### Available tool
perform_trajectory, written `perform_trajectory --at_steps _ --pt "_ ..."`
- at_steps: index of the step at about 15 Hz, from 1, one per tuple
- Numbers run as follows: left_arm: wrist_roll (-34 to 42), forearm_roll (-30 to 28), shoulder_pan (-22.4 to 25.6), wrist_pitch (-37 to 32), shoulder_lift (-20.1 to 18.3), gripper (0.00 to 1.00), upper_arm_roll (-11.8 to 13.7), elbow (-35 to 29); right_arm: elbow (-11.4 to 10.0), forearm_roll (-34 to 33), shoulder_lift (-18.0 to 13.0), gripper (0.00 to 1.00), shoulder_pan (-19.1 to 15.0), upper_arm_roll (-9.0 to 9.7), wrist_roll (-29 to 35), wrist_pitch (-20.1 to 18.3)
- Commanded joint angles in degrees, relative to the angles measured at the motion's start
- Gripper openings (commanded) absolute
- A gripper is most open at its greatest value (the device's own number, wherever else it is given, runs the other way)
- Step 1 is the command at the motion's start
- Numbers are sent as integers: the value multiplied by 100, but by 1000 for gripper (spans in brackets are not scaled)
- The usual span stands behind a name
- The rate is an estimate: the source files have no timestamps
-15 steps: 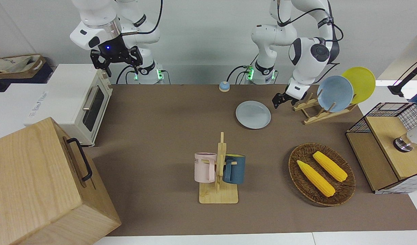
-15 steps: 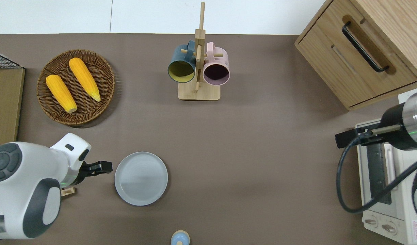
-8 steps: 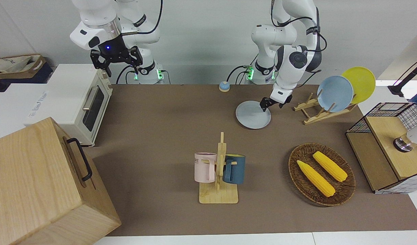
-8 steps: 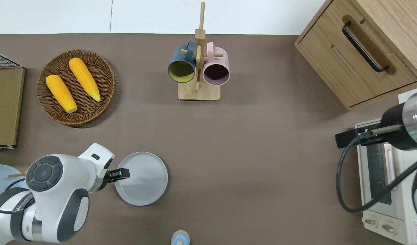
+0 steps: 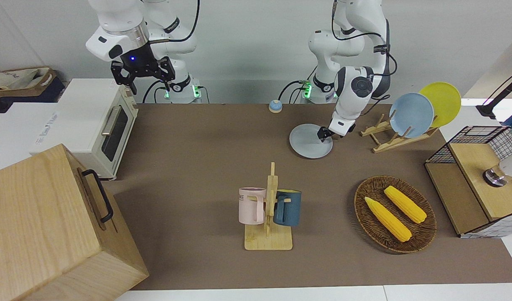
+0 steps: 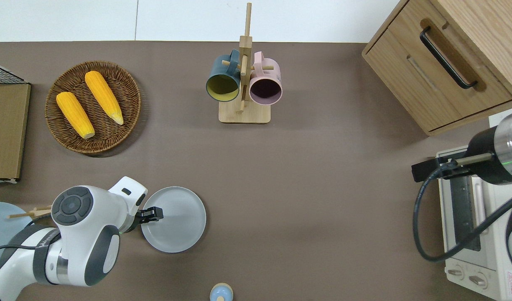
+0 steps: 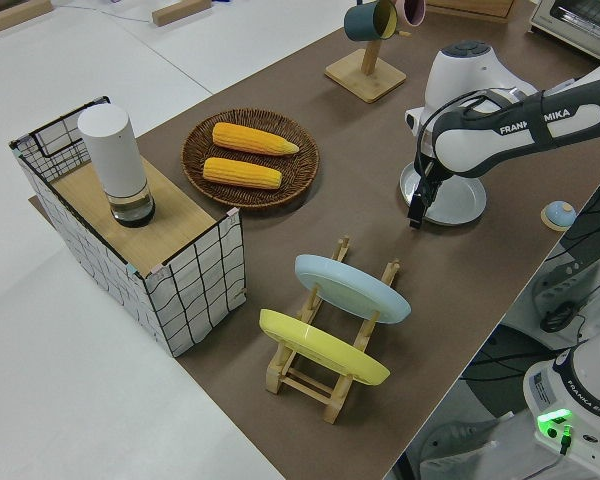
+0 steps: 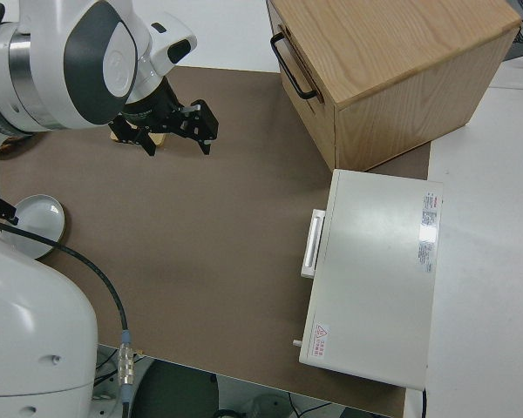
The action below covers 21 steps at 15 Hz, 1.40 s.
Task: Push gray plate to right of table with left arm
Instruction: 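Lower the left gripper against the near edge of the gray plate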
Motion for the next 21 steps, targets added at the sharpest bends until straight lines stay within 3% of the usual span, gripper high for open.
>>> perform_trajectory --at_steps 1,3,4,15,21 --pt "-78 38 30 43 -48 384 39 -52 50 33 -17 983 -113 98 75 -89" --pt "-17 29 39 34 -48 91 39 -26 50 33 -17 983 -113 89 75 -89" --pt "-34 29 30 34 -48 31 39 -26 50 33 -17 983 -113 89 75 -89" --pt "-16 12 48 -81 -66 0 75 0 50 33 -17 983 -113 89 75 -89" --pt "-209 12 -40 -28 180 0 22 149 50 33 -17 983 -113 98 75 -89"
